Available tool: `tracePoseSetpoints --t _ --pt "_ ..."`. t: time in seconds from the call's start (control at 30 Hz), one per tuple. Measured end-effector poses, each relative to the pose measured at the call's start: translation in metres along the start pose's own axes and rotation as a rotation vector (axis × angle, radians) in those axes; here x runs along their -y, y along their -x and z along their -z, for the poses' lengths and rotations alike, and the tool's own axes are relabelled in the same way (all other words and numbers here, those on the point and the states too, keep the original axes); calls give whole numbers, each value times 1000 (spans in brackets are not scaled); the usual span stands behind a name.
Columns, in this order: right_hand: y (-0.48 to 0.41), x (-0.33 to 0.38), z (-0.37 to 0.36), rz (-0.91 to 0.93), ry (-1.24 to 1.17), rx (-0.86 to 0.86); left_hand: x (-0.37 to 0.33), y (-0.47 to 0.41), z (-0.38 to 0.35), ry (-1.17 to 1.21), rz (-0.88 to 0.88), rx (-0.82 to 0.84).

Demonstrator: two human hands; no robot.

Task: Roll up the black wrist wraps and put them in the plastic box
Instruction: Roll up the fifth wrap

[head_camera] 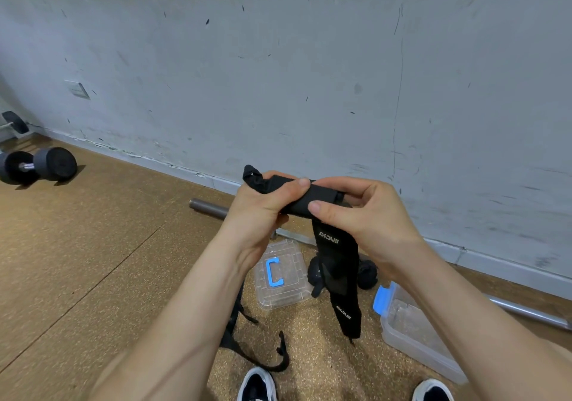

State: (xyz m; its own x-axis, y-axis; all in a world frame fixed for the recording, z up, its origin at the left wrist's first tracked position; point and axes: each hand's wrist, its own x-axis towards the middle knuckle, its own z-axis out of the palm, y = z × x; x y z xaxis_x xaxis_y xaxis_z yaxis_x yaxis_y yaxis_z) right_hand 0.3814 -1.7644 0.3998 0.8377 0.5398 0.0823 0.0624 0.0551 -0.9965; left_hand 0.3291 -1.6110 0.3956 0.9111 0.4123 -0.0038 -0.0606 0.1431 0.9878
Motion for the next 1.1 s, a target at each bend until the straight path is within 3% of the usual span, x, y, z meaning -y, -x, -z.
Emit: tracePoseSetpoints --t 0.17,0.33,0.4,0.47,0.53,0.6,0.67,0.77,0.9,1.0,1.1 --pt "1 0 -1 99 92 -16 0 1 -4 22 21 -11" --pt "-5 0 3 57 103 -91 -4 5 -2 -59 60 78" --pt "-7 4 13 37 116 -43 -10 3 8 -74 20 6" --pt "-5 10 24 17 172 118 -16 0 19 -102 -142 -97" --pt "-1 14 31 3 272 325 -16 1 22 -208 -224 96" --pt "1 17 33 -12 345 480 -8 6 14 -311 -142 450" --pt "1 19 35 -10 334 553 -1 9 5 -321 -31 639" --pt "0 17 41 -26 299 525 0 5 1 -411 -16 517" --pt "-6 13 45 -116 88 304 3 5 -8 -405 -31 271" --pt "-8 11 45 -108 41 165 11 8 -18 -347 -10 259" --pt "-8 9 45 -88 49 149 12 8 -22 -296 -10 233"
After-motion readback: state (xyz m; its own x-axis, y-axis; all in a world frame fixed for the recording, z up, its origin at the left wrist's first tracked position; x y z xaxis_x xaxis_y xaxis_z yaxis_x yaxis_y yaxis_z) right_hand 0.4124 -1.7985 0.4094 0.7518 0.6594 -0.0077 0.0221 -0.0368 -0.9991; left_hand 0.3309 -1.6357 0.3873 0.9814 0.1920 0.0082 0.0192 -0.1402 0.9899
